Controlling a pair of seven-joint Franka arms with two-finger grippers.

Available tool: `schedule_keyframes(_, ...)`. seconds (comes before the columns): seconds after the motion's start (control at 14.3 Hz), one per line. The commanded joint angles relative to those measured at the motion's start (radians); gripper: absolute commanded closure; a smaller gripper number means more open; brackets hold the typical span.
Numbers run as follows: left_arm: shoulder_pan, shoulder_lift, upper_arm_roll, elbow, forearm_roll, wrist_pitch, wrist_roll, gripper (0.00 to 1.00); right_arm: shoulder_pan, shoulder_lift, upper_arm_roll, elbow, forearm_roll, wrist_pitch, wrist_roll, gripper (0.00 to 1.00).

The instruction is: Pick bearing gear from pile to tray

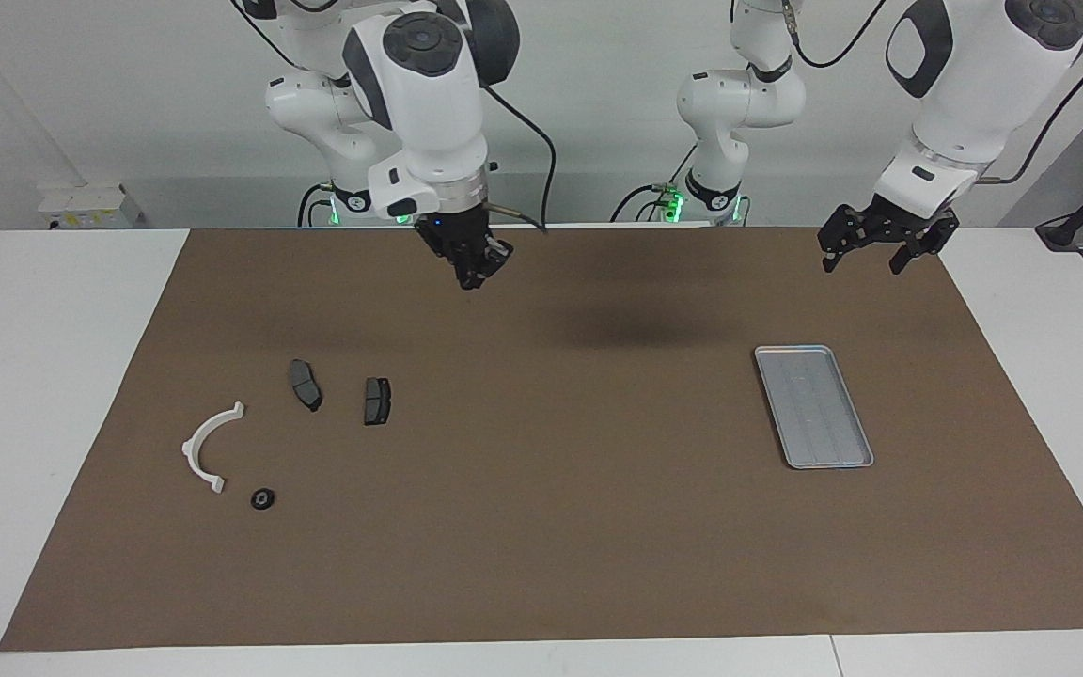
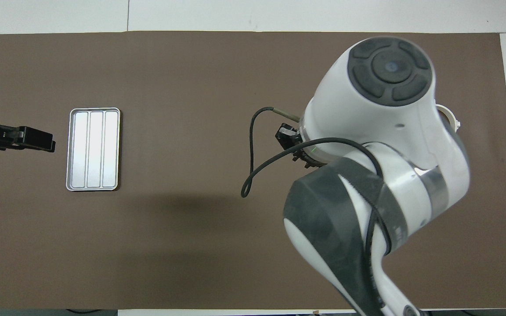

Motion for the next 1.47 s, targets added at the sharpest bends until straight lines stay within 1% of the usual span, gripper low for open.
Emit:
schedule_keyframes(0.0,-0.007,-0.025,0.008,-0.029,-0.015,0.016,0.001,0.0,0.058,-0.011,0.003,-0.084,0.035,0.091,0.106,1.0)
schedule_keyframes(0.21,-0.007,-0.025,0.008,-0.029,-0.016,0.014,0.001,0.0,0.141,-0.01,0.003,-0.204,0.035,0.235,0.181,1.0)
schedule_keyframes(0.35,-0.007,-0.025,0.007,-0.029,-0.016,0.016,-0.001,0.0,0.167,0.002,0.003,-0.244,0.029,0.287,0.204,1.0)
schedule_keyframes(0.56,-0.006,-0.025,0.008,-0.029,-0.015,0.015,0.001,0.0,0.184,0.013,0.001,-0.323,0.012,0.382,0.213,1.0)
schedule_keyframes(0.84,-0.01,-0.025,0.007,-0.027,-0.015,0.019,0.004,0.0,0.193,0.041,0.001,-0.394,-0.055,0.474,0.213,1.0)
schedule_keyframes(1.05,-0.009,-0.025,0.005,-0.029,-0.016,0.034,-0.007,0.0,0.215,0.076,0.001,-0.41,-0.112,0.493,0.236,1.0)
schedule_keyframes(1.12,-0.009,-0.025,0.005,-0.031,-0.016,0.038,-0.013,0.0,0.241,0.107,0.0,-0.408,-0.16,0.5,0.274,1.0)
schedule_keyframes(1.26,-0.009,-0.025,0.005,-0.034,-0.016,0.04,-0.015,0.0,0.252,0.174,0.001,-0.403,-0.25,0.552,0.363,1.0)
schedule_keyframes(1.4,-0.009,-0.025,0.005,-0.038,-0.016,0.055,-0.018,0.0,0.25,0.196,0.001,-0.397,-0.258,0.565,0.37,1.0)
